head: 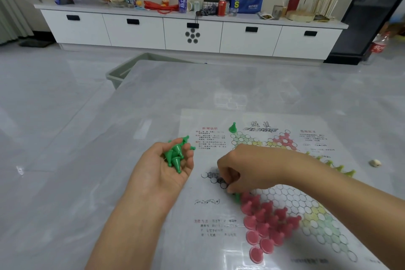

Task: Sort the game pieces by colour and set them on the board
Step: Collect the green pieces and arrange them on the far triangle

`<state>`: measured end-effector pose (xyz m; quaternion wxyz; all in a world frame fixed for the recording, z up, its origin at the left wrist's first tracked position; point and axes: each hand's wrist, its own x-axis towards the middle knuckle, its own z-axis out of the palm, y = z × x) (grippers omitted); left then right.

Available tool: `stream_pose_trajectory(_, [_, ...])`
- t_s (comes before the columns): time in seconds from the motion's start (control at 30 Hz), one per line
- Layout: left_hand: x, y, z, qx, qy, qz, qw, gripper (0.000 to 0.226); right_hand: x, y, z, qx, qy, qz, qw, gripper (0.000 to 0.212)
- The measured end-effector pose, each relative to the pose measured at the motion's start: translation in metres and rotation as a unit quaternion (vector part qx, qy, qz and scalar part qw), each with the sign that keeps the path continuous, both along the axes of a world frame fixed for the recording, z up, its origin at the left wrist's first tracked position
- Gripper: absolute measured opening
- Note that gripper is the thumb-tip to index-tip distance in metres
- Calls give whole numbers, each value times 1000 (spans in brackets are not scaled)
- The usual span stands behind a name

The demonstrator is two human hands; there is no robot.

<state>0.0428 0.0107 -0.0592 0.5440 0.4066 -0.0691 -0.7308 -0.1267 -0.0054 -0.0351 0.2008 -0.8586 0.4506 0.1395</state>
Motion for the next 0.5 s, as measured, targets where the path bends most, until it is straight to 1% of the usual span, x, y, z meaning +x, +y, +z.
stream_pose_trajectory(0.1, [0, 0, 0, 0, -4, -1, 1000, 19, 5, -3, -1, -1, -30, 0, 1000, 4])
stream_pose_trajectory(0.13, [0, 0, 0, 1, -10, -3, 1000, 19, 7, -4, -2, -6, -62, -9, 998, 1])
stream_pose_trajectory(0.17, [-1, 1, 1, 3, -21, -5, 1000, 17, 10, -6, -2, -15, -109, -32, 993, 3])
stream_pose_trajectory(0.2, [-3, 1, 2, 4, -38, -10, 999, 15, 12, -8, -2, -24, -171, -72, 982, 5])
stream_pose_trajectory(0.23, [-5, 1, 2, 1, -57, -16, 998, 13, 14, -10, -2, -31, -243, -129, 961, 7])
stream_pose_trajectory(0.3, [-10, 4, 2, -13, -96, -38, 995, 14, 19, -12, -1, -27, -380, -242, 892, 10])
stream_pose_trajectory(0.37, [-16, 7, 1, -33, -129, -74, 988, 16, 24, -13, -2, 7, -475, -308, 824, 10])
stream_pose_trajectory(0.43, [-20, 10, 0, -55, -151, -109, 981, 17, 29, -11, -3, 47, -526, -338, 779, 7])
stream_pose_trajectory(0.47, [-21, 11, -1, -65, -159, -120, 978, 17, 30, -10, -4, 57, -534, -346, 769, 6])
stream_pose_trajectory(0.5, [-22, 12, -1, -73, -165, -128, 975, 17, 32, -9, -6, 56, -531, -351, 769, 6])
